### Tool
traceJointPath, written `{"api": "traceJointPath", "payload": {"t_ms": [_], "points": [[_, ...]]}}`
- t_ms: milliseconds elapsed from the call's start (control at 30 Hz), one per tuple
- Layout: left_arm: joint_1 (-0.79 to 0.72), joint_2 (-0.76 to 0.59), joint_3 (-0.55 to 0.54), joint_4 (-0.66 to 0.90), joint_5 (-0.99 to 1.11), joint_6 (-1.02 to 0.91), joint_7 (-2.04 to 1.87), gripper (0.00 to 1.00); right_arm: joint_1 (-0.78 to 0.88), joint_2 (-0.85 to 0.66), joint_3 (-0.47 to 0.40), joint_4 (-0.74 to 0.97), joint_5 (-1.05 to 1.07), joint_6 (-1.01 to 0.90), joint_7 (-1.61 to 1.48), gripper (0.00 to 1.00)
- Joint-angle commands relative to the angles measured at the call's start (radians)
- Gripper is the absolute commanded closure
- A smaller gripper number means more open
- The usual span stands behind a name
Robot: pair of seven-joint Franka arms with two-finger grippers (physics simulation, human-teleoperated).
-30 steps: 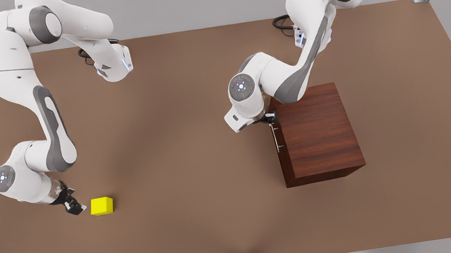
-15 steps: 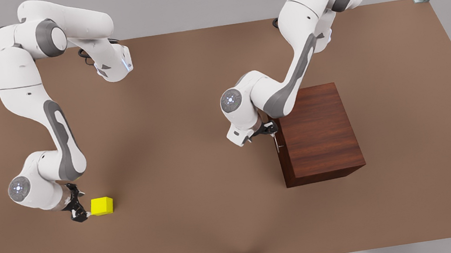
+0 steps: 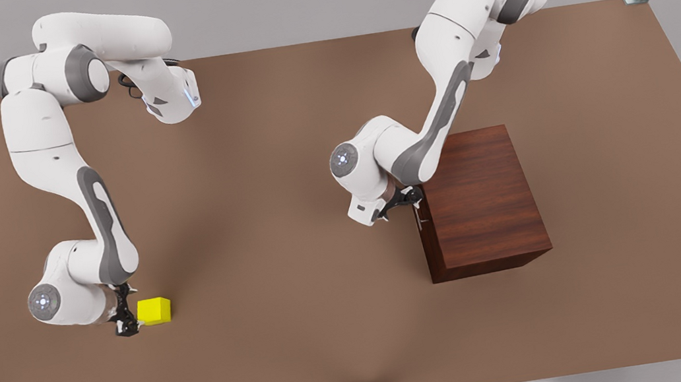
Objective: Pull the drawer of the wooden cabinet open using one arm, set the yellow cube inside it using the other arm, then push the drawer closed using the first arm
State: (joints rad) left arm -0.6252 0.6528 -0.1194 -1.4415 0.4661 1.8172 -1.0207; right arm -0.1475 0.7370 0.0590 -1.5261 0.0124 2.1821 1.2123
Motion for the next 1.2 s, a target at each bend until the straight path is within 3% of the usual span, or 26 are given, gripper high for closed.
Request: {"api": "traceJointPath", "payload": {"t_ms": [0, 1167], "points": [[0.001, 0.005, 0.000, 0.001, 0.009, 0.007, -0.139, 0.00, 0.002, -0.001, -0.001, 0.003, 0.004, -0.007, 0.141, 0.00], [-0.037, 0.033, -0.008, 0.035, -0.004, 0.117, -0.128, 0.00, 0.032, 0.071, -0.002, 0.006, 0.020, 0.140, 0.156, 0.00]]}}
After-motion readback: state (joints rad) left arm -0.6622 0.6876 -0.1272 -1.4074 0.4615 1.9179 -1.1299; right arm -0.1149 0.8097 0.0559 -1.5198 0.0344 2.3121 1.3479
